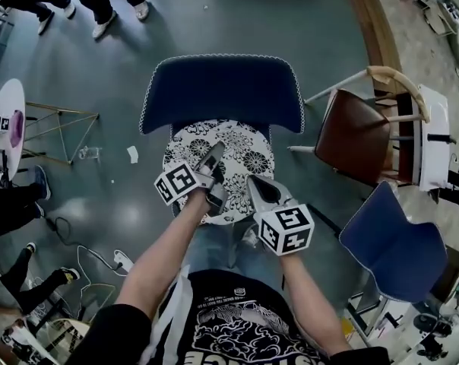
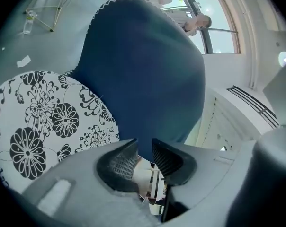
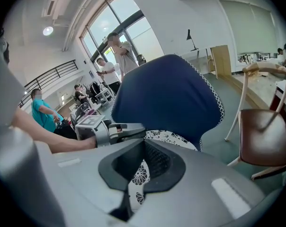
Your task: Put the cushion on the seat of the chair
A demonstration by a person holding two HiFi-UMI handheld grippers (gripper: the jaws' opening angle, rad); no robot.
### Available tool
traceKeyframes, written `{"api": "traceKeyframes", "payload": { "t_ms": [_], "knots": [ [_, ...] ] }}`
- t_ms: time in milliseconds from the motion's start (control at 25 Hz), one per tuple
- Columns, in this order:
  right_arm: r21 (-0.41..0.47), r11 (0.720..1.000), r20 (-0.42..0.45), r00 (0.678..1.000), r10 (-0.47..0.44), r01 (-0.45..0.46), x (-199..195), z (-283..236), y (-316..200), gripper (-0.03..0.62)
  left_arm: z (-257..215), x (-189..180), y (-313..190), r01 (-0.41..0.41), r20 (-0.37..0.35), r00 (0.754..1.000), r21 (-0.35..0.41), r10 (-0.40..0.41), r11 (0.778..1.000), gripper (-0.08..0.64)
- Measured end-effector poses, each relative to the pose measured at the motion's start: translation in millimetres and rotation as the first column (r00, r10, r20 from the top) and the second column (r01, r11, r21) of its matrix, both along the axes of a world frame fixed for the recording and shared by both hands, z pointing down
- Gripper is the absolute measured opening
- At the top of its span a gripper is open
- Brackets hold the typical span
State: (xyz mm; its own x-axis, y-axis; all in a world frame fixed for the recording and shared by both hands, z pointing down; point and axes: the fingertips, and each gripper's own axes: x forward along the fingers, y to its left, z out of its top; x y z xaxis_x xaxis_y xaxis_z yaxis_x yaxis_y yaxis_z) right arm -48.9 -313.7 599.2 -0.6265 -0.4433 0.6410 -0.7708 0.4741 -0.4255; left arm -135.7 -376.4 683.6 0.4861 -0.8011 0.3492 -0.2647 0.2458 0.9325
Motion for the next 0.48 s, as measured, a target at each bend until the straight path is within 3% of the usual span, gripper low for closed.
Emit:
{"api": "traceKeyframes", "payload": {
  "t_ms": [480],
  "knots": [
    [0.075,0.994,0.032,0.996,-0.085,0.083,-6.4,-29.9,14.9,-0.002,-71.8,9.0,43.4,-0.044,0.109,0.994,0.141,0.029,0.989,0.078]
  ]
}}
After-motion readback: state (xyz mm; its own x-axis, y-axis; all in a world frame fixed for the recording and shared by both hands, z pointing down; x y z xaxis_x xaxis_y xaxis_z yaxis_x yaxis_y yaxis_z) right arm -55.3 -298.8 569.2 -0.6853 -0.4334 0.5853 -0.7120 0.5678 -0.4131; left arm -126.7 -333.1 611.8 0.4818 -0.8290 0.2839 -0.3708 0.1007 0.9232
